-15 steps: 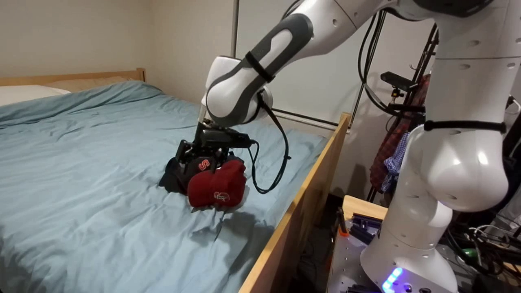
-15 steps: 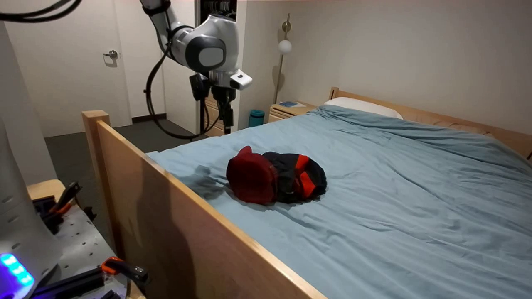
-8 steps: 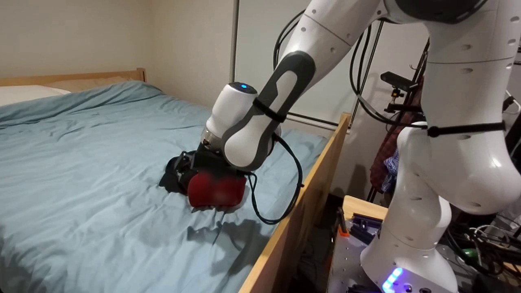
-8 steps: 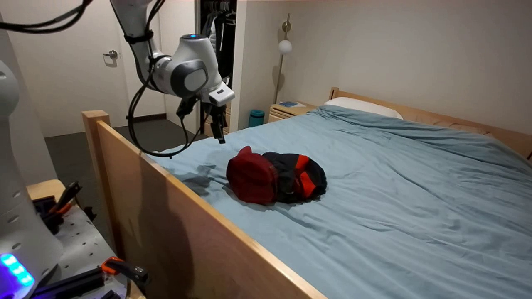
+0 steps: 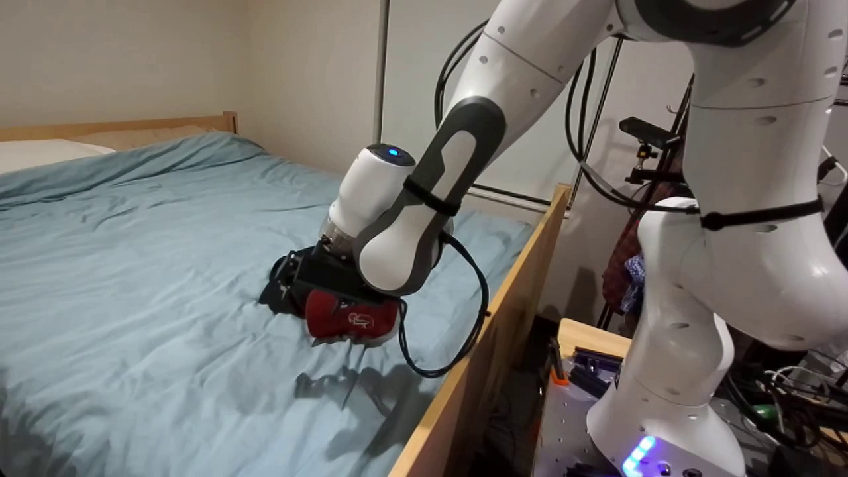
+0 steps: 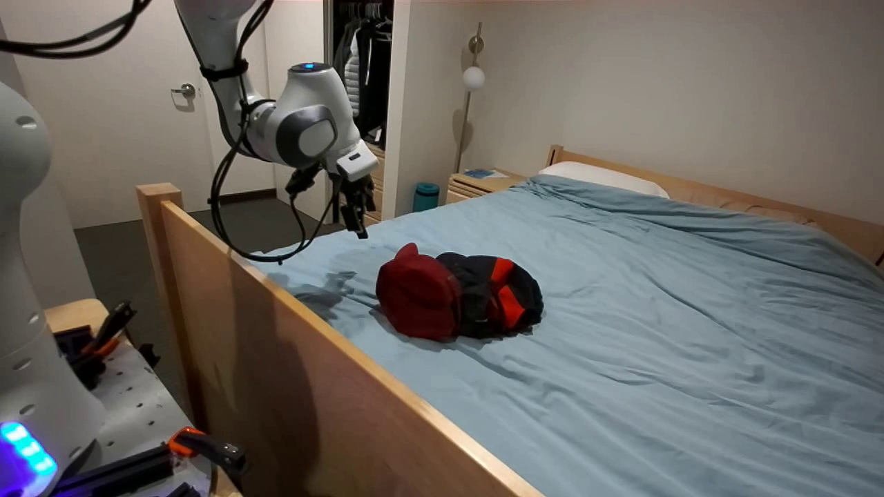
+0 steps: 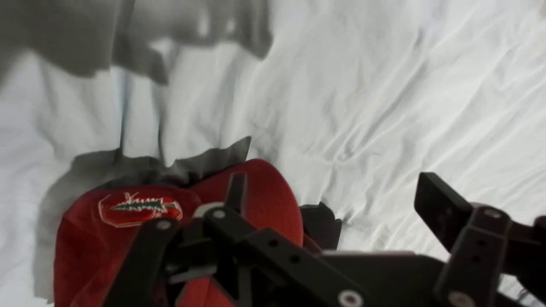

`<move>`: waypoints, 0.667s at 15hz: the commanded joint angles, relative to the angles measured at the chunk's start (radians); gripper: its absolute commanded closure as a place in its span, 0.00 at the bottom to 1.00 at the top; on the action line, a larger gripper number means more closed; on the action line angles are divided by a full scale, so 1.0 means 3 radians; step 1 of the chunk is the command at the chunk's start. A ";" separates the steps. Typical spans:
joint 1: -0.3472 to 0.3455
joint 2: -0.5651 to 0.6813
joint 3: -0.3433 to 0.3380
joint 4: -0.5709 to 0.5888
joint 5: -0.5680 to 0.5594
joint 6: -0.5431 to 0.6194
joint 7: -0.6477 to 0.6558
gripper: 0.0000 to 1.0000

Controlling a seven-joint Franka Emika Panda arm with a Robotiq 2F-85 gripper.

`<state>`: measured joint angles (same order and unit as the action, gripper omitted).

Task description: Move the red hat and put it on top of other hats

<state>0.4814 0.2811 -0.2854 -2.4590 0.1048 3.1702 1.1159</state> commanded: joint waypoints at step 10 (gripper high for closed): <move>0.0685 0.0402 -0.0841 0.1221 -0.1050 -0.2055 0.0856 0.00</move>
<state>0.7376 0.3777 -0.5748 -2.1837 -0.0962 2.7031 1.2598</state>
